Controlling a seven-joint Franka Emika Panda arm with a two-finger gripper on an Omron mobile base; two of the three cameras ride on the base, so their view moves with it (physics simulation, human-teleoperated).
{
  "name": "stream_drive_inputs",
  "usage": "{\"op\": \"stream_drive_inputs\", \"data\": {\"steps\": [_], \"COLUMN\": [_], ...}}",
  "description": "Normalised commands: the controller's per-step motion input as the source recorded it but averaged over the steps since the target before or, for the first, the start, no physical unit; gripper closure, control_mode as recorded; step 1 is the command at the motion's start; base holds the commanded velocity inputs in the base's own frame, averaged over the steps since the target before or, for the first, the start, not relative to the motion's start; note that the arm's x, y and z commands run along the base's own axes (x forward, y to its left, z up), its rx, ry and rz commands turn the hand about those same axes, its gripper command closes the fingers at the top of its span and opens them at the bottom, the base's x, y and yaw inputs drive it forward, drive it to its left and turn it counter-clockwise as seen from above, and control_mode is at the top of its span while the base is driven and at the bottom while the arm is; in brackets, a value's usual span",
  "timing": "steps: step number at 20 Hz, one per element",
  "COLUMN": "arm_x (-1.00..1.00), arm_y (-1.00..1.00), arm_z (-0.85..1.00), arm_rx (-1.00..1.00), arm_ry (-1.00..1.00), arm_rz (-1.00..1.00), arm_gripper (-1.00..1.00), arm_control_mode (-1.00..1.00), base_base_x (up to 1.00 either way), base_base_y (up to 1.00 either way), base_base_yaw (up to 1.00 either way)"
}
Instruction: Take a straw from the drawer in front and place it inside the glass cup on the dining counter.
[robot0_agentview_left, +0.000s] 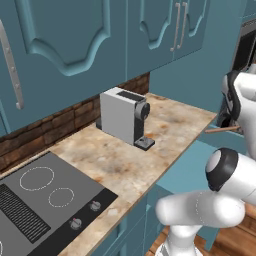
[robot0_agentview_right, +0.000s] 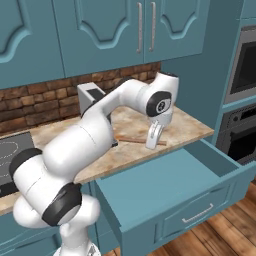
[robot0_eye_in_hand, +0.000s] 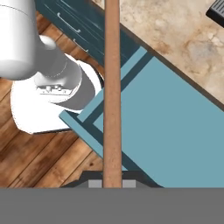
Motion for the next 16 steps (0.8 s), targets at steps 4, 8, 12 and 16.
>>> {"op": "stream_drive_inputs", "data": {"steps": [4,8,12,16], "arm_x": [0.0,0.0,0.0,0.0], "arm_y": [0.0,0.0,0.0,0.0], "arm_z": [0.0,0.0,0.0,0.0], "arm_rx": [0.0,0.0,0.0,0.0], "arm_ry": [0.0,0.0,0.0,0.0], "arm_rz": [0.0,0.0,0.0,0.0], "arm_gripper": [1.0,1.0,1.0,1.0], "arm_control_mode": [-1.0,-1.0,1.0,1.0], "base_base_x": [0.0,0.0,-0.08,-0.71], "base_base_y": [0.0,0.0,0.0,0.28], "base_base_yaw": [0.0,0.0,0.0,0.0]}}
